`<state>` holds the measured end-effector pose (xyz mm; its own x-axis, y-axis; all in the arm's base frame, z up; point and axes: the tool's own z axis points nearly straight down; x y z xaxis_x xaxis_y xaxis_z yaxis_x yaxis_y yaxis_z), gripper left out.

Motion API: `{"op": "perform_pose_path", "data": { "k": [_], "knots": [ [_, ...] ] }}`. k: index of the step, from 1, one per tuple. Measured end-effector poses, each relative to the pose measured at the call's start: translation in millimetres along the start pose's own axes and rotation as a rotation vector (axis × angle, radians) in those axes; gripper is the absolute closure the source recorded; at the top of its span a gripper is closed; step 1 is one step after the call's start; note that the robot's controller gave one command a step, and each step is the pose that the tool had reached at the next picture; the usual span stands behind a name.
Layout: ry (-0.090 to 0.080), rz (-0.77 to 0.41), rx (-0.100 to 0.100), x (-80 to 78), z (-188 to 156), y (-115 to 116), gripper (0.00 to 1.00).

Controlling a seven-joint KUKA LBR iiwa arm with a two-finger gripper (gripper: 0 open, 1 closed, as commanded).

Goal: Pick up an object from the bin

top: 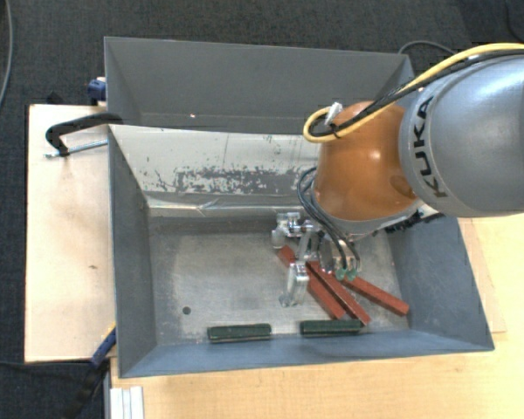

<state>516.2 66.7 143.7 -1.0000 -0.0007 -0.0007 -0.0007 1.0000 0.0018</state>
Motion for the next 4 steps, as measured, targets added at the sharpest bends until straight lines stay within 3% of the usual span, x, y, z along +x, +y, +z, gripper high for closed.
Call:
{"op": "perform_pose_path", "data": {
  "k": [1,2,3,4],
  "knots": [
    [-0.013,0.233,-0.003,-42.6,49,-46,0.00],
    [0.006,0.295,0.002,-20.9,43,-75,0.00],
    [-0.003,0.363,0.000,-23.3,43,-99,0.00],
    [-0.001,0.504,0.000,11.0,66,-59,0.00]
  ]
}}
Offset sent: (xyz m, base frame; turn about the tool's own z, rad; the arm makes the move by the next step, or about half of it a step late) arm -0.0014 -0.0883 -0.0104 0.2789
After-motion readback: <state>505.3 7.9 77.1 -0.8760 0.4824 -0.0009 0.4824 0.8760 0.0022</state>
